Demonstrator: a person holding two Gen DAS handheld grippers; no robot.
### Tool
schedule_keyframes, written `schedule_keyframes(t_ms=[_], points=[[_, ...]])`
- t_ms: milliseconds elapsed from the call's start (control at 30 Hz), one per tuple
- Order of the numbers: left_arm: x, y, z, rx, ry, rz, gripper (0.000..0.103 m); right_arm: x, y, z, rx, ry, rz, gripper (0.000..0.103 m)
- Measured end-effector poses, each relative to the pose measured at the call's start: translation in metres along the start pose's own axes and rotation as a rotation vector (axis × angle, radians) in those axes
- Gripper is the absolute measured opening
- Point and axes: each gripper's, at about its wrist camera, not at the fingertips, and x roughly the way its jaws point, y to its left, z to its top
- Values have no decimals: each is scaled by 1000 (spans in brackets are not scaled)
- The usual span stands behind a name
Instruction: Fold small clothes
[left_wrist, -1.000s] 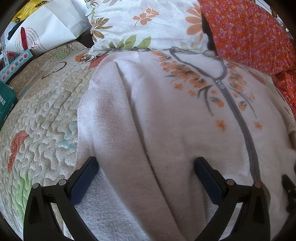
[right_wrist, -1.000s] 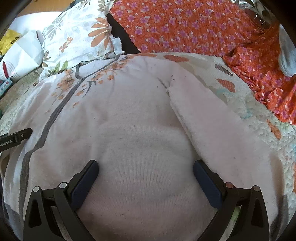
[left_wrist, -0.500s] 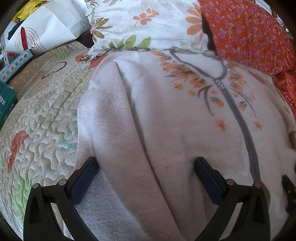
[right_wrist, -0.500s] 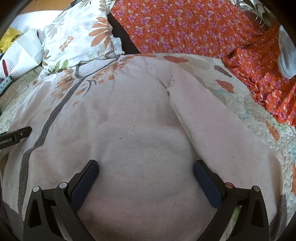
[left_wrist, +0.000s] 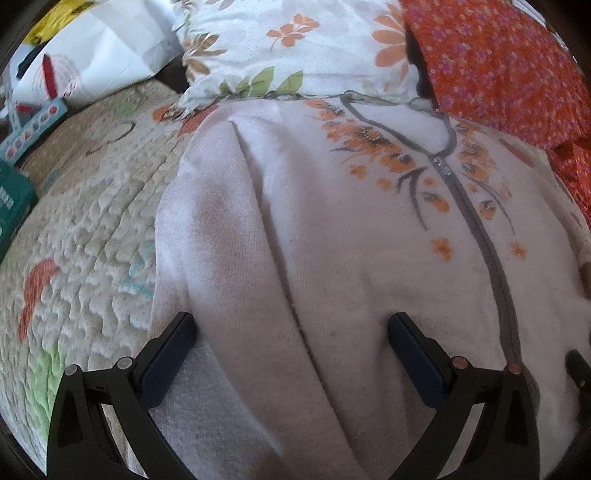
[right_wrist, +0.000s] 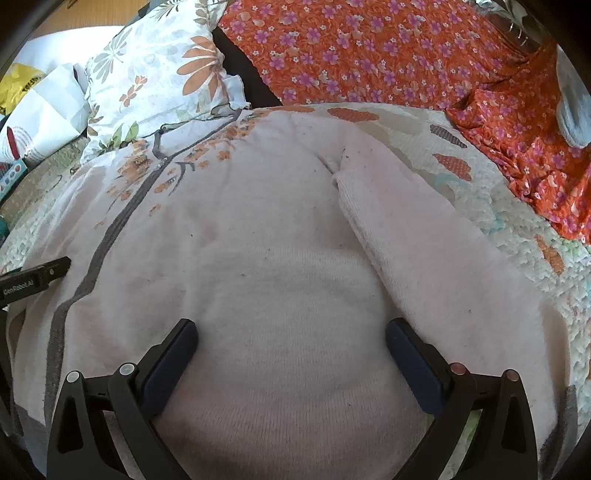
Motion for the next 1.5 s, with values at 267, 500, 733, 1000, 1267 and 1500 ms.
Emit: schedule_keyframes(t_ms=[267, 500, 733, 1000, 1267, 1500], points=[[-8, 0, 14, 3, 41, -7, 102, 0, 2, 1, 4, 22, 25, 103], [-59, 48, 11, -136, 19, -76, 98, -5, -1, -3, 14, 5, 36, 103], [-51, 91, -12, -197, 152, -82, 98, -6, 5, -5, -5, 7, 4, 103], [-44, 77, -27, -143, 222, -104, 7, -5, 7, -6, -24, 8, -11, 103], [-65, 182, -10, -365, 167, 128, 0, -5, 8, -7, -31, 3, -18, 103], [-83, 166, -20, -324, 139, -38, 32, -4, 9, -6, -34, 5, -25, 103]])
